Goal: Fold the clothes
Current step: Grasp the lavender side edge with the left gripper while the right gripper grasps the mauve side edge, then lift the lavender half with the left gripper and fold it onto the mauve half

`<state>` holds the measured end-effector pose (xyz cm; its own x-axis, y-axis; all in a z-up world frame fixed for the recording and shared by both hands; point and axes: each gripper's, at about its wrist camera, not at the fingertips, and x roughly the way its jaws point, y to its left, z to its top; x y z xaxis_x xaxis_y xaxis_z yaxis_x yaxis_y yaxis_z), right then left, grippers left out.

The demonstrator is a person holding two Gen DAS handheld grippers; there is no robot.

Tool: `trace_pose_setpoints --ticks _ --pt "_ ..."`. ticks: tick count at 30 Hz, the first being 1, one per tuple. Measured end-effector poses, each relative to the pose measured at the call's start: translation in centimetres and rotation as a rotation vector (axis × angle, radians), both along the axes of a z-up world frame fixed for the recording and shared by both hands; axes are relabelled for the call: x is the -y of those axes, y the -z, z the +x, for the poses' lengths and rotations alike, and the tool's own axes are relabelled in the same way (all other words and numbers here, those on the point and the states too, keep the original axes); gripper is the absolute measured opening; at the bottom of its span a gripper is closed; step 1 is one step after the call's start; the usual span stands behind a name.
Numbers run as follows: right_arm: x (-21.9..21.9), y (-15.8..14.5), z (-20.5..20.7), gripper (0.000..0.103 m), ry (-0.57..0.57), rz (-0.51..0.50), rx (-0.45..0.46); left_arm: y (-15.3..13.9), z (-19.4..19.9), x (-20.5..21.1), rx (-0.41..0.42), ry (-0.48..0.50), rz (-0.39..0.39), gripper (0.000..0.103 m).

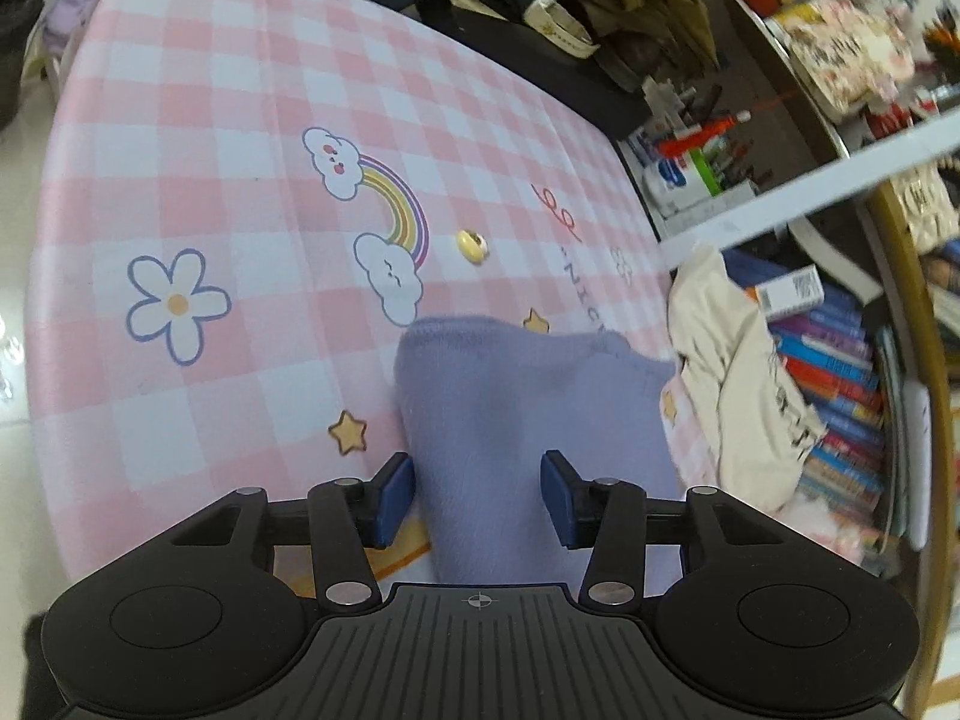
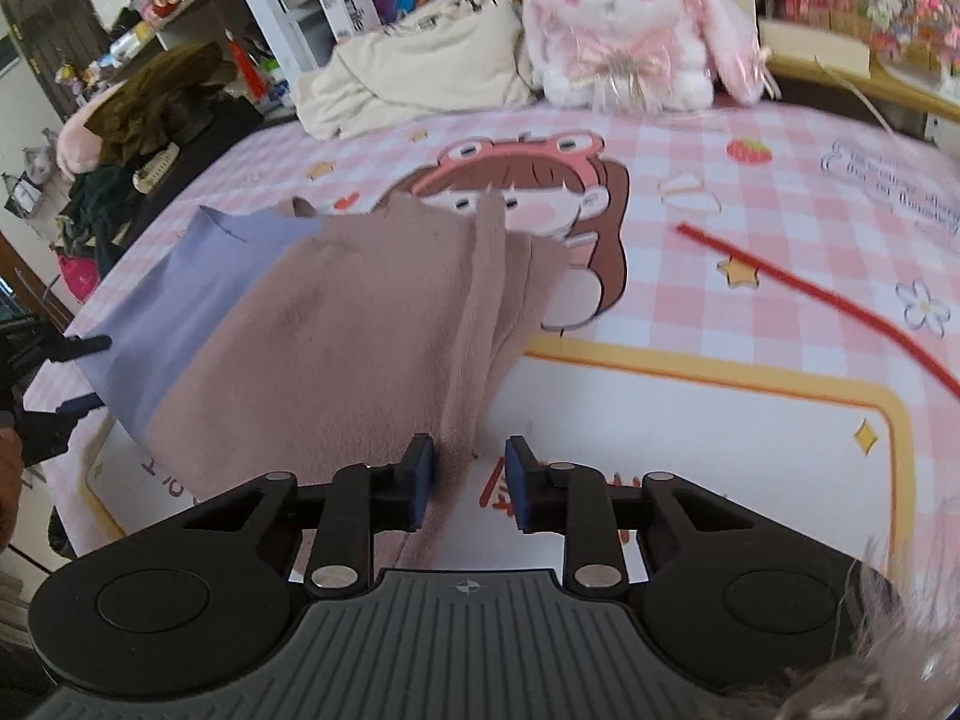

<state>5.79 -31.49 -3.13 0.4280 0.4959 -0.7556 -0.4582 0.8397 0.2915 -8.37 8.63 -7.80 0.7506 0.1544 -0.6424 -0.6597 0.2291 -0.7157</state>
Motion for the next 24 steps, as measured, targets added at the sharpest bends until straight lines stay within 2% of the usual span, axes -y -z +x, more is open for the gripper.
trace_pose_setpoints --ticks 3,4,5,7,8,11,14,18,24 --pt "-0.1 0.3 0.0 0.023 0.007 -0.01 -0.009 0.4 0.0 -0.6 0.023 -0.007 -0.027 0.045" --pt "-0.2 0.4 -0.1 0.023 0.01 -0.01 -0.011 0.5 0.1 -0.8 0.028 -0.004 -0.032 0.042" --pt "-0.2 0.4 -0.1 0.023 0.013 -0.011 -0.012 0.5 0.1 -0.8 0.029 0.001 -0.03 0.023" --pt "-0.3 0.5 -0.1 0.023 0.018 -0.013 -0.014 -0.2 0.3 -0.4 0.011 0.029 0.022 0.01" --pt "-0.3 0.5 -0.1 0.023 0.019 -0.015 -0.013 -0.8 0.4 0.0 0.008 0.053 0.065 0.008" --pt "-0.5 0.4 -0.1 0.023 0.022 -0.025 -0.011 -5.1 1.4 2.8 0.078 0.261 0.324 0.009" --pt "-0.5 0.5 -0.1 0.023 0.029 -0.024 -0.014 -5.9 1.9 3.0 0.071 0.331 0.364 0.01" --pt "-0.5 0.6 -0.2 0.023 0.041 -0.018 -0.018 -2.9 2.1 0.7 -0.023 0.242 0.225 0.012" --pt "-0.5 0.6 -0.3 0.024 0.047 -0.018 -0.015 -0.3 2.6 -0.3 -0.013 0.233 0.086 0.027"
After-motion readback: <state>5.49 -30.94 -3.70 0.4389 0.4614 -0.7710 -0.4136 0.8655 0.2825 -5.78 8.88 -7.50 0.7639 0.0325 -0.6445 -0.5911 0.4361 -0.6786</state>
